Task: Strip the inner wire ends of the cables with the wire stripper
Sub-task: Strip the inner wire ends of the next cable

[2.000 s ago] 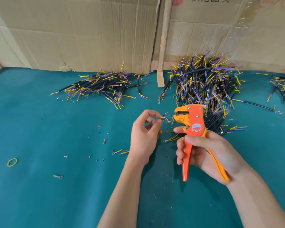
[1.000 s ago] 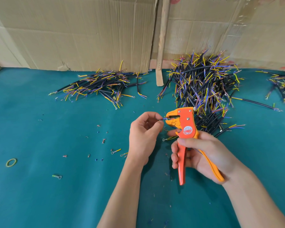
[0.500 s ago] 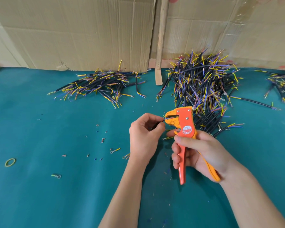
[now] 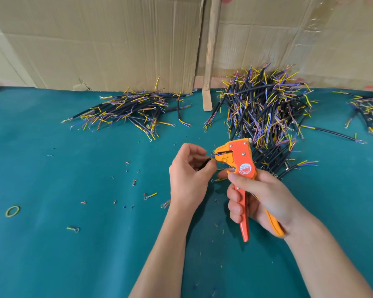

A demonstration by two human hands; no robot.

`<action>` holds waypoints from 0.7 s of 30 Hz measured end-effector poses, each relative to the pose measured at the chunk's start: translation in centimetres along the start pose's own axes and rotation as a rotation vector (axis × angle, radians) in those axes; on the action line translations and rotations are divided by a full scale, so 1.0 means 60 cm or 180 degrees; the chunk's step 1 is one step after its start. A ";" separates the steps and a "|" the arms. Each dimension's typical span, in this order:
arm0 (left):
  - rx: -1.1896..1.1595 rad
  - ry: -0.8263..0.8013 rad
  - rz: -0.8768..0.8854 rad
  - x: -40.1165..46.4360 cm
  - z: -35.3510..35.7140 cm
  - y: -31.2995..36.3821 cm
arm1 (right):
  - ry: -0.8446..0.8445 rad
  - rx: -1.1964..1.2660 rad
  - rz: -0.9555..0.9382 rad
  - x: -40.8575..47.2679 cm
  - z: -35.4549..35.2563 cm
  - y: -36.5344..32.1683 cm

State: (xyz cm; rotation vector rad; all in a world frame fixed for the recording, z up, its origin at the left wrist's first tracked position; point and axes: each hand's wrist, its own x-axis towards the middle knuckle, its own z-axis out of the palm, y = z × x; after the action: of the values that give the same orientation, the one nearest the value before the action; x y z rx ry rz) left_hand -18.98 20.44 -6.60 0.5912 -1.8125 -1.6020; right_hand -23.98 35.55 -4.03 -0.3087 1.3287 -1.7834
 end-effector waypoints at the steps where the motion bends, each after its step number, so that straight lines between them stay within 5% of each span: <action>1: 0.0012 0.0032 0.0000 0.000 -0.001 0.000 | 0.0004 0.0016 0.0004 0.001 0.000 0.001; 8: 0.0212 -0.0171 0.0050 0.001 -0.008 -0.005 | 0.0267 0.0101 -0.0161 0.009 0.005 0.009; 14: 0.0401 0.0147 0.0072 0.000 -0.006 0.001 | -0.0073 0.0671 -0.0377 0.003 -0.007 -0.001; 18: -0.0171 0.0241 -0.0311 0.010 0.011 0.027 | -0.0408 0.0991 -0.0532 -0.009 -0.026 -0.016; 21: -0.0869 -0.0310 -0.0775 0.049 0.061 0.068 | -0.0797 0.1047 -0.0640 -0.017 -0.032 -0.021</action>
State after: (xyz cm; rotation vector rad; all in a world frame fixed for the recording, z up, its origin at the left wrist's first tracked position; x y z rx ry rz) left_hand -23.31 21.53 -2.28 0.6343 -1.5968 -2.0327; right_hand -25.21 37.65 -3.41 -0.4776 0.8369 -2.0190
